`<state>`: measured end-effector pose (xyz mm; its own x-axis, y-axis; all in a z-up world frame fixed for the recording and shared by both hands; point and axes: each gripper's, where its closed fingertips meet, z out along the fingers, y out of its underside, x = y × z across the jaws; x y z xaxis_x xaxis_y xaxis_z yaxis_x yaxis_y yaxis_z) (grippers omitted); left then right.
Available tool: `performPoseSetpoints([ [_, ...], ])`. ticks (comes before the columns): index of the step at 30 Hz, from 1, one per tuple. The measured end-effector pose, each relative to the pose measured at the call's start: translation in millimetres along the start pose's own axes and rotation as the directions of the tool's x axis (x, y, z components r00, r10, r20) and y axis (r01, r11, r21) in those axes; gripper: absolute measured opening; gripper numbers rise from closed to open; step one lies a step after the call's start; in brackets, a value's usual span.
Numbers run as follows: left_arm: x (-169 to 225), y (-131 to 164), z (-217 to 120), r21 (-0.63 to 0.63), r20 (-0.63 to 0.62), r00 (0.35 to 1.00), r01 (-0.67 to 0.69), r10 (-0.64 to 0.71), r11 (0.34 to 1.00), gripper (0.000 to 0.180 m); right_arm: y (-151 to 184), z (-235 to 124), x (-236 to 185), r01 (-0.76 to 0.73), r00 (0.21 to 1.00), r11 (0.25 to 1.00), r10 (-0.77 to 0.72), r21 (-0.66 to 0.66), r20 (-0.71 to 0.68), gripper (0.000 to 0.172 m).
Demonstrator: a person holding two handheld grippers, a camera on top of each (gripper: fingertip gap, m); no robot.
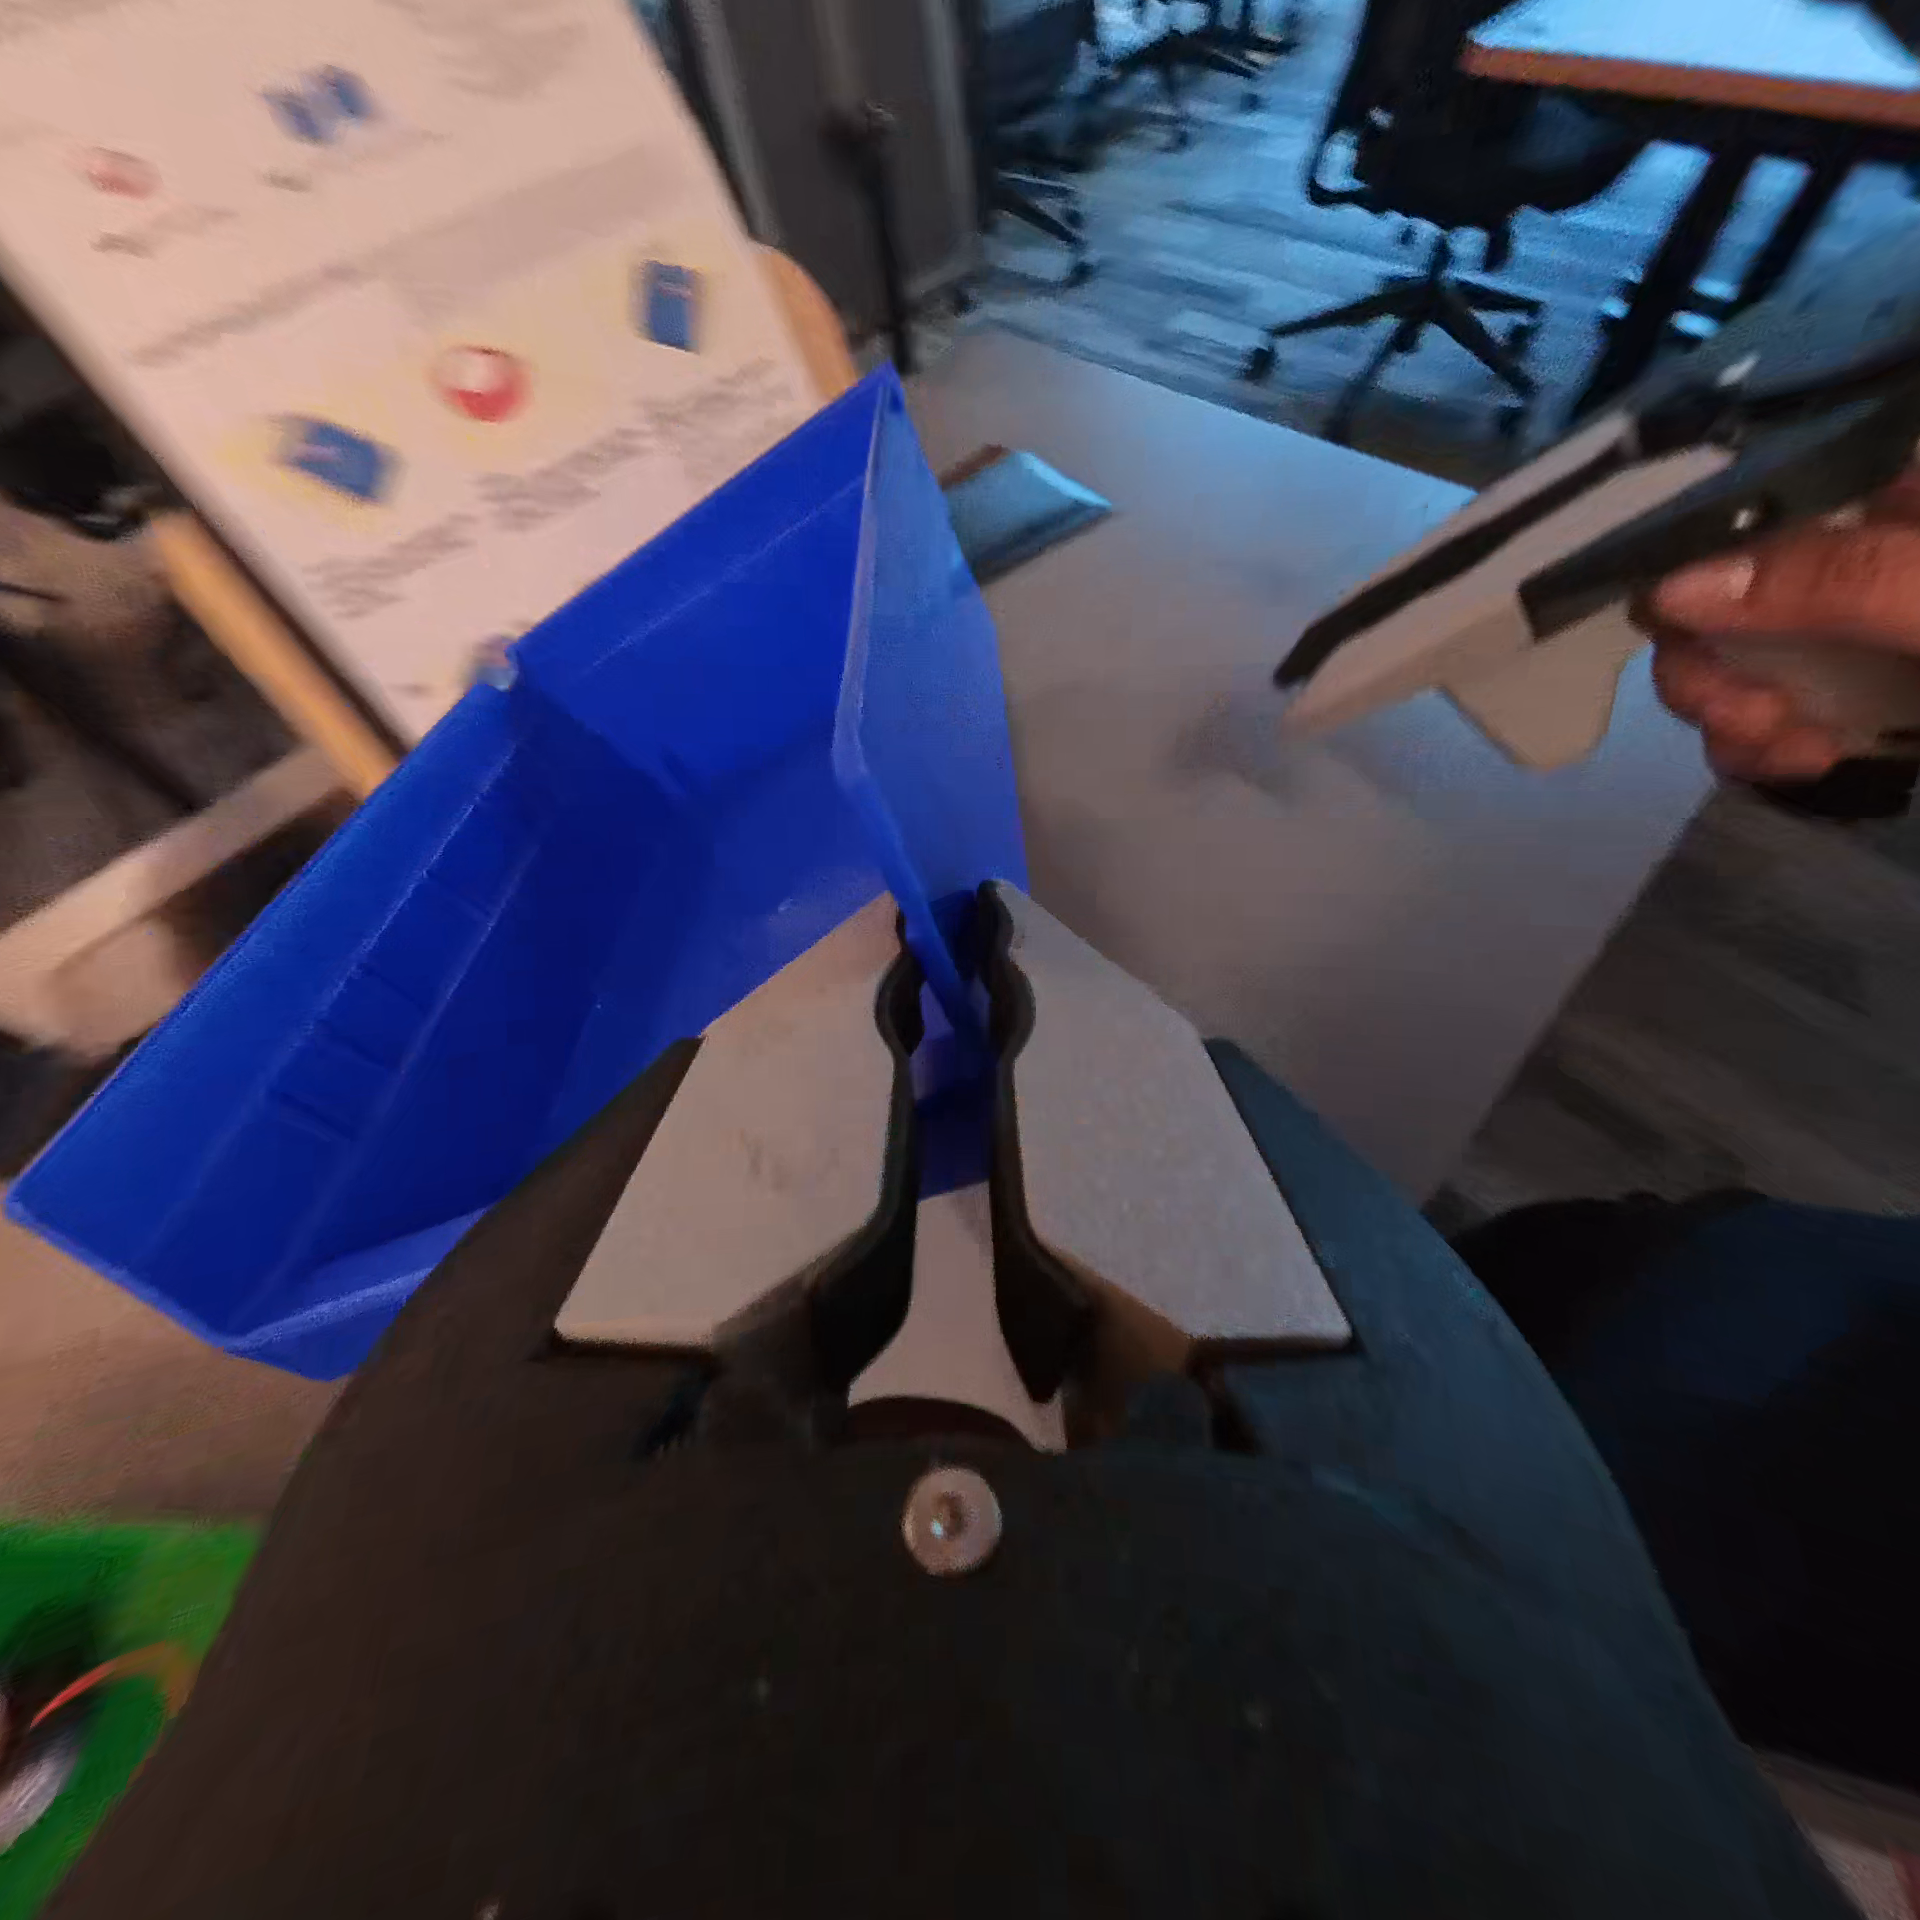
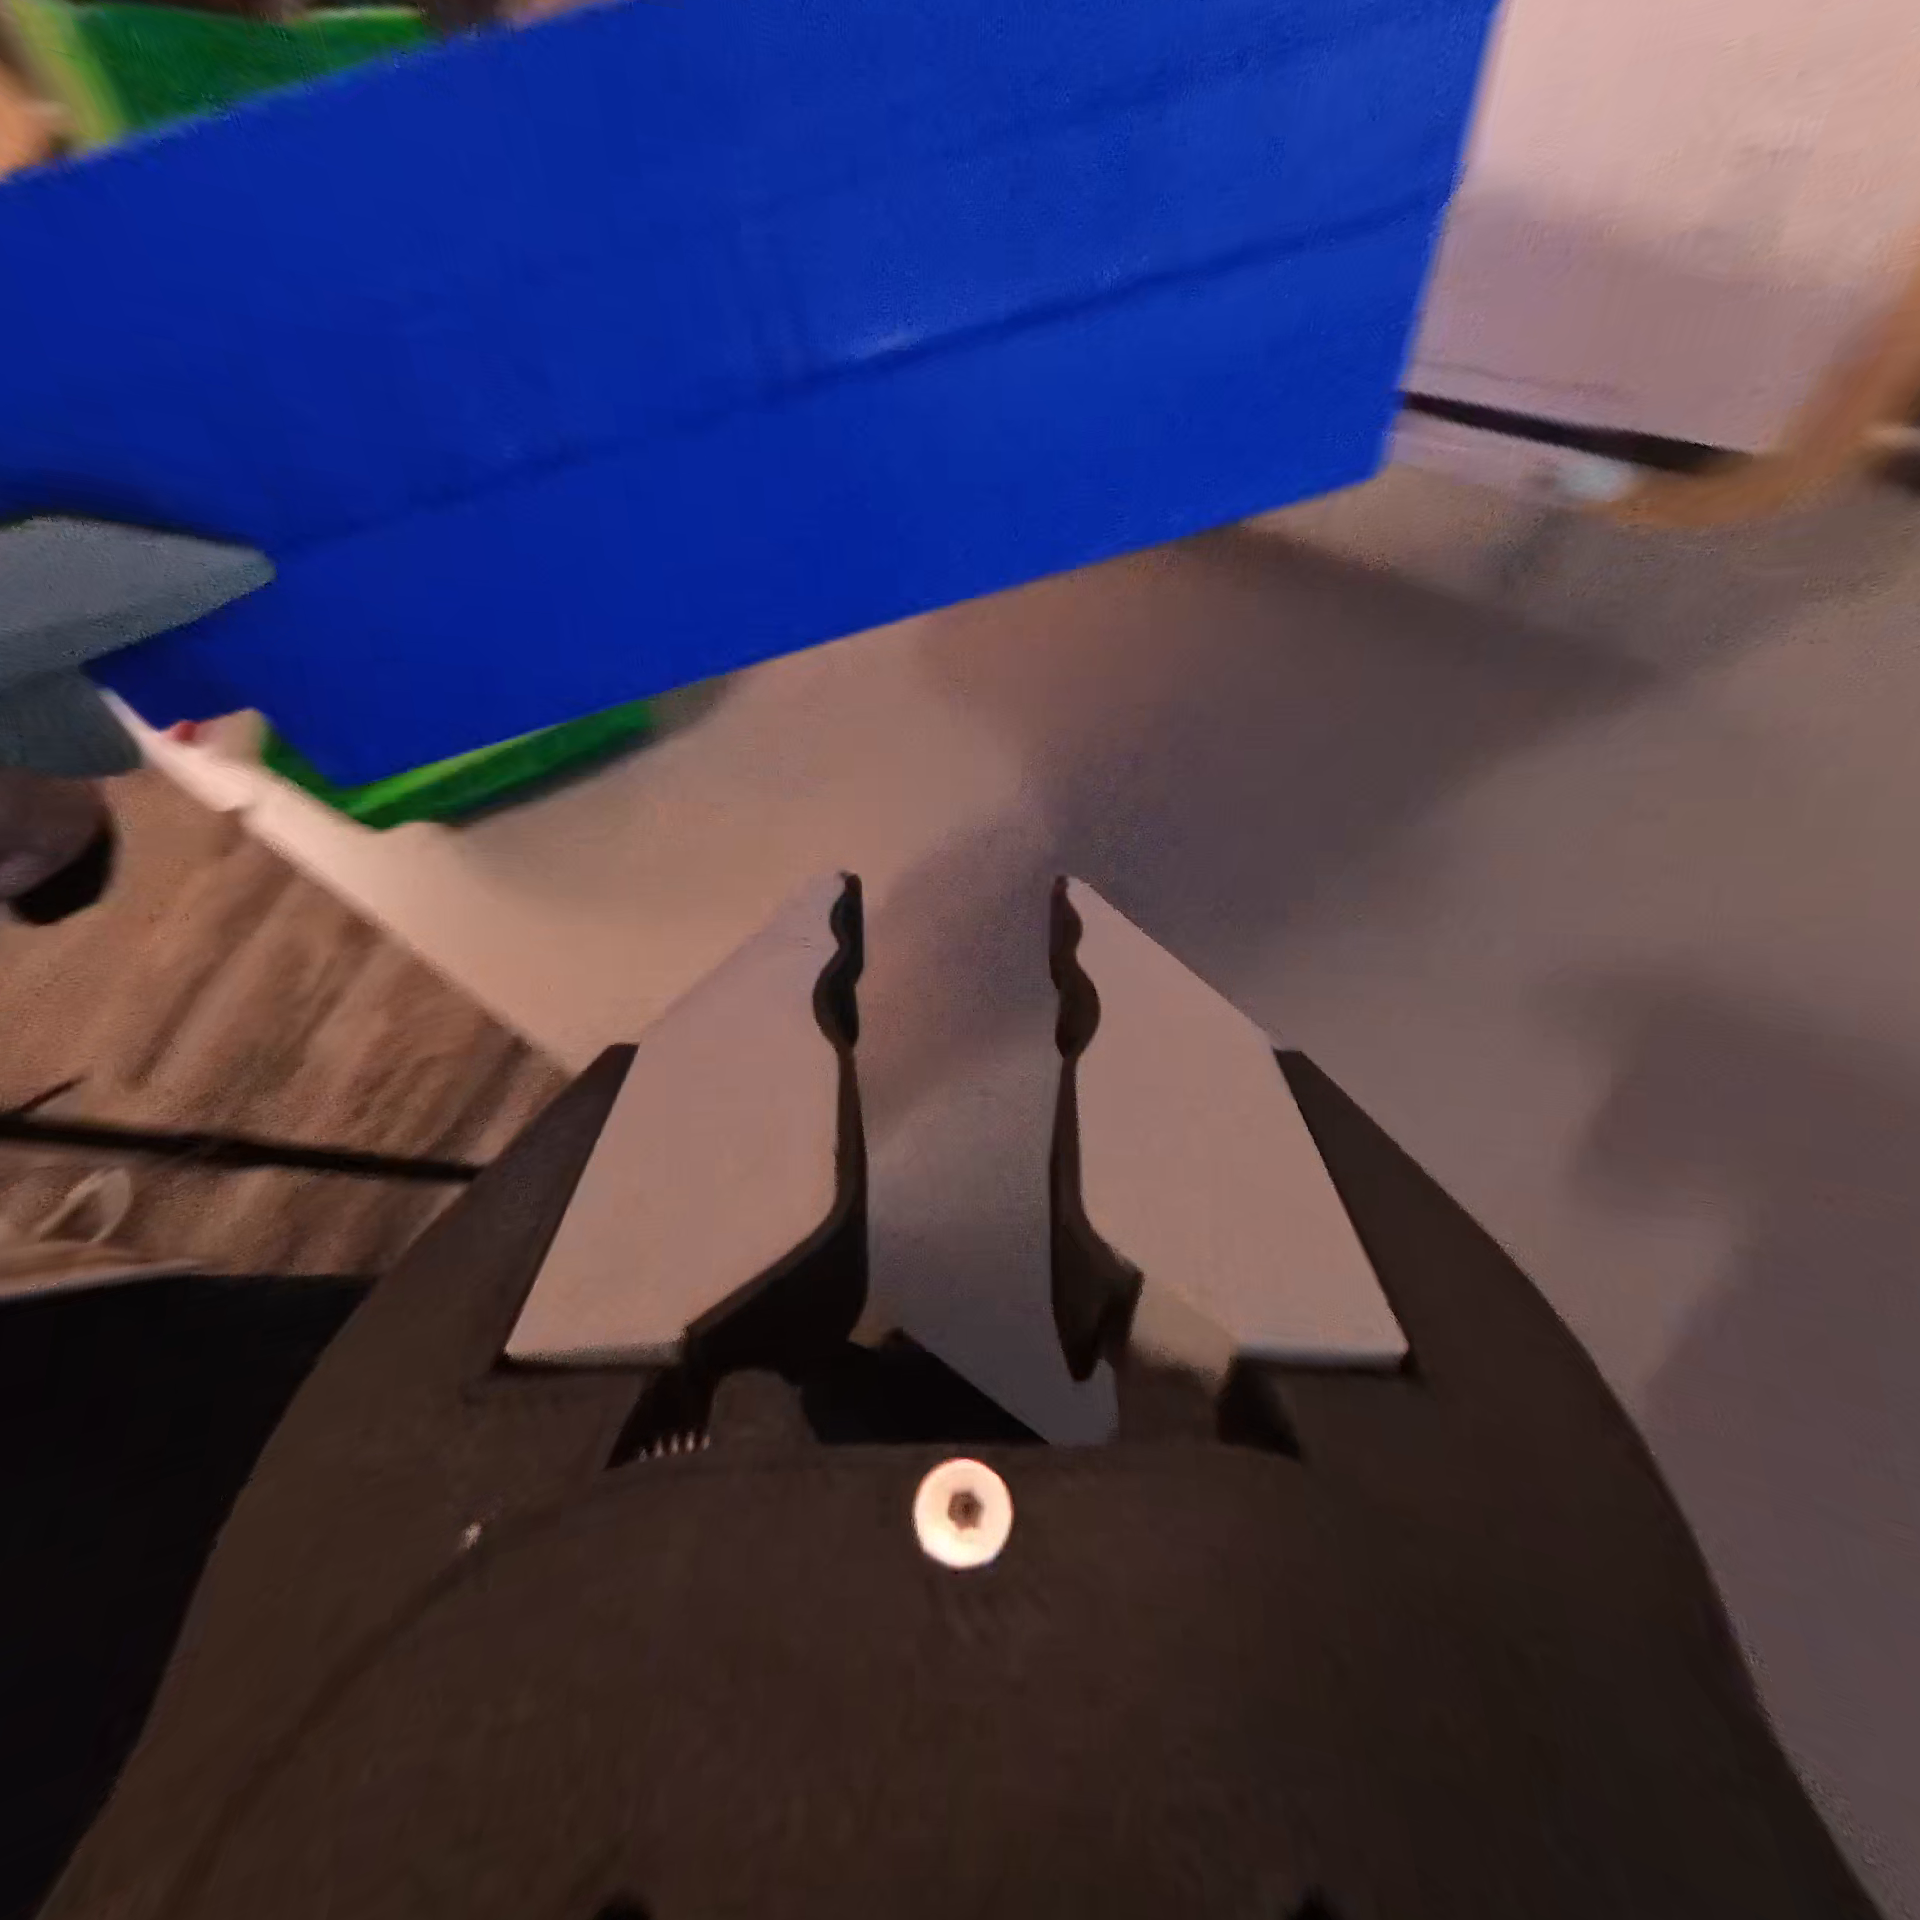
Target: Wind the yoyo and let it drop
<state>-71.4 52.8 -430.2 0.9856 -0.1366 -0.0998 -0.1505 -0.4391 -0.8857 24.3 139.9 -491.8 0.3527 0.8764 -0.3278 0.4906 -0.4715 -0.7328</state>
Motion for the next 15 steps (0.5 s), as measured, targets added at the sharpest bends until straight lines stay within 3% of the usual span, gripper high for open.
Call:
performPoseSetpoints([
  [3,49,9,63,-0.066,-0.113,0.993,-0.051,0.043,0.997,0.005,31,-44,77,-0.091,0.986,0.996,0.093,0.022,-0.140,0.034],
  [7,112,19,126,-0.120,-0.207,0.972,-0.138,0.111,0.983,0.006,52,-74,124,-0.169,0.971,0.983,0.179,0.076,-0.159,0.035],
  [9,138,18,150,-0.128,-0.200,0.956,-0.241,0.213,0.962,0.009,55,-78,137,-0.166,0.974,0.983,0.176,0.081,-0.145,0.035],
  [13,179,15,189,-0.168,-0.284,0.939,-0.246,0.192,0.955,0.015,51,-72,158,-0.139,0.985,0.989,0.144,0.054,-0.100,0.035],
  [15,198,30,203,-0.266,-0.351,0.919,-0.281,0.179,0.922,0.017,49,-66,172,-0.141,0.986,0.989,0.144,0.038,-0.081,0.036],
])
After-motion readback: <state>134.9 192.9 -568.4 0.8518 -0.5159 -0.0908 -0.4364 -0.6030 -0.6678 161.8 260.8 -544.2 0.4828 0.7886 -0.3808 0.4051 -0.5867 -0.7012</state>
